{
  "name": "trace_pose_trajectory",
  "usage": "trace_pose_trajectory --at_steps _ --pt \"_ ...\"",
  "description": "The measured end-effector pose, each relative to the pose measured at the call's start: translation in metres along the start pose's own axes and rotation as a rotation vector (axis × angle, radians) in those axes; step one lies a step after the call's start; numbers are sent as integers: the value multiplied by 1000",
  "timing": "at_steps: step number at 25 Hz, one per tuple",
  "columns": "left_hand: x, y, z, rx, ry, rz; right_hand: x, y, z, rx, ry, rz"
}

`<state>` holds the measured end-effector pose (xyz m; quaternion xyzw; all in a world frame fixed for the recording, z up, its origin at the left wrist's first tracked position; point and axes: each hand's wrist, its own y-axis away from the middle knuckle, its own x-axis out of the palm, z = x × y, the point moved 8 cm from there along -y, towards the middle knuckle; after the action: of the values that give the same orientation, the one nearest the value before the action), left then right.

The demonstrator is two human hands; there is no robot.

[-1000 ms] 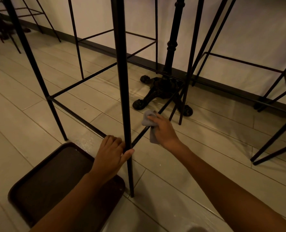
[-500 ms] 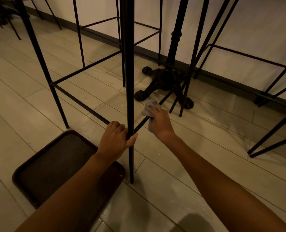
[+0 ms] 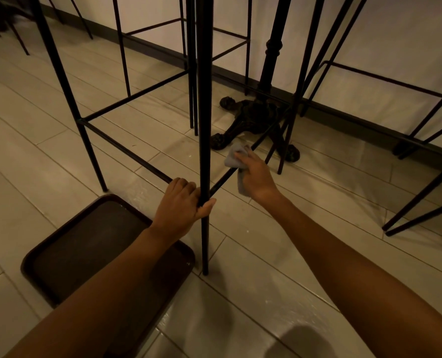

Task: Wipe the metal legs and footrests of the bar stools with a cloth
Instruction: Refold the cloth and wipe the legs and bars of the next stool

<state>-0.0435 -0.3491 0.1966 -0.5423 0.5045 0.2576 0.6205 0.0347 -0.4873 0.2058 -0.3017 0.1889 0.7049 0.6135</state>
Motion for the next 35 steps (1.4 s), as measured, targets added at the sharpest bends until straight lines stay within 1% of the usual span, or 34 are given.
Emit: trace_pose_trajectory --at_steps 2,10,14,18,21,24,29,35 --pt "2 1 0 0 2 3 10 2 -4 13 -33 -3" --pt "2 1 3 8 25 16 23 20 11 -91 58 65" --pt "0 2 1 9 63 23 9 9 3 -42 56 46" --pt "0 2 0 26 58 21 17 2 -6 -16 111 30" --pt "0 3 0 43 28 9 29 12 -4 -63 116 51" --pt "1 3 0 57 7 13 35 23 0 -120 132 29" --pt "2 4 -1 79 -21 23 26 24 9 -109 105 116" --pt "5 4 1 75 -23 26 32 21 5 -102 98 48"
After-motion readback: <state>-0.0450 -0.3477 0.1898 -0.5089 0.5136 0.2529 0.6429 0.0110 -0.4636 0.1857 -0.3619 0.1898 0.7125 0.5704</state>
